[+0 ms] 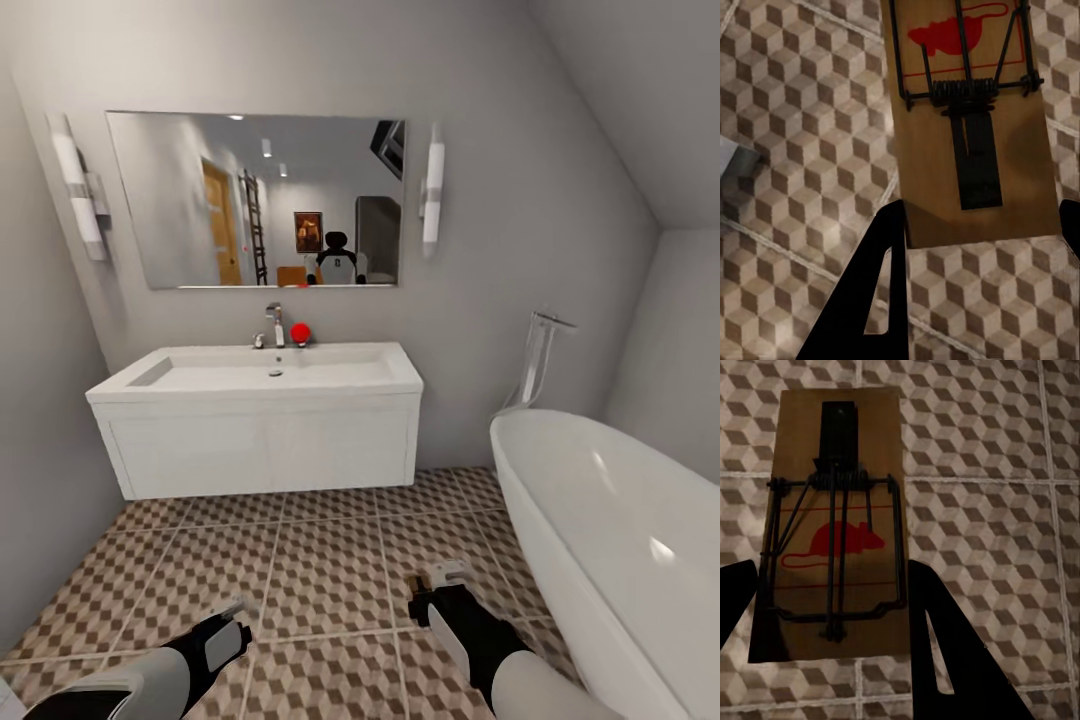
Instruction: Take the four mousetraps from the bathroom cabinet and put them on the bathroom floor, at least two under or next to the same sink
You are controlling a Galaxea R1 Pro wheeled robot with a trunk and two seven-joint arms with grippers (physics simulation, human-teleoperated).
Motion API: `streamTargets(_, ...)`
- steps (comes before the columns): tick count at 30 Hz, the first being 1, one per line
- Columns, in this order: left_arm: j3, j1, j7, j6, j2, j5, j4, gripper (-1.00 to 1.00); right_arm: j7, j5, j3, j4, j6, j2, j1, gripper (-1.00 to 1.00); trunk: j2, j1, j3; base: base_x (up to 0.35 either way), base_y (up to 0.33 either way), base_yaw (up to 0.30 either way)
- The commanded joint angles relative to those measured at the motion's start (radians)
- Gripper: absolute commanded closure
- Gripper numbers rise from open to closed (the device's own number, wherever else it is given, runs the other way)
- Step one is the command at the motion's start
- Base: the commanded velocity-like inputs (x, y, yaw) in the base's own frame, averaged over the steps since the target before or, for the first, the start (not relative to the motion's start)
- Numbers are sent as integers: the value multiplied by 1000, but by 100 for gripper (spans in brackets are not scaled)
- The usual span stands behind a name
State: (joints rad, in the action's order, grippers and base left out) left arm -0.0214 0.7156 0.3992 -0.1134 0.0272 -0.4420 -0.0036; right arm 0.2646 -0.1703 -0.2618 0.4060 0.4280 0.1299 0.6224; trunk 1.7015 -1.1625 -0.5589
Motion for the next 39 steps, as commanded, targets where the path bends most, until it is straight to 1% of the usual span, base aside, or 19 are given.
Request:
streamTargets(1, -2, 1, 6, -5, 0, 3, -1, 100, 10, -13, -8, 2, 4, -1, 0, 100, 1, -1, -1, 322, 0, 272)
streamTargets(11, -2, 1, 6, -5, 0, 3, -1, 100, 9, -14, -8, 2, 5, -1, 0, 100, 1, -1, -1, 323, 0, 267)
streamTargets(15, -2, 1, 6, -4, 1, 3, -1, 100, 6, -14, -8, 2, 6, -2, 0, 100, 1, -1, -1, 278, 0, 105)
streamTargets(24, -2, 1, 4, -3, 5, 4, -1, 100, 6, -15, -7, 2, 3, -6, 1, 100, 1, -1, -1, 44, 0, 12)
streamTargets(29, -1, 1, 3, -3, 12, 11, -1, 100, 5, -17, -6, 2, 3, -9, 1, 100, 1, -1, -1, 3, 0, 1)
streamTargets(33, 0, 1, 0, -4, 36, 19, -1, 100, 4, -18, -4, 3, 10, -10, 1, 100, 1, -1, -1, 0, 0, 0)
streamTargets(36, 1, 1, 2, -5, 60, 23, -2, 100, 4, -17, -4, 3, 5, -10, 1, 100, 1, -1, -1, 0, 0, 0)
streamTargets(39, 1, 1, 3, -5, 72, 26, -2, 100, 4, -13, -4, 3, 4, -10, 1, 100, 1, -1, -1, 0, 0, 0)
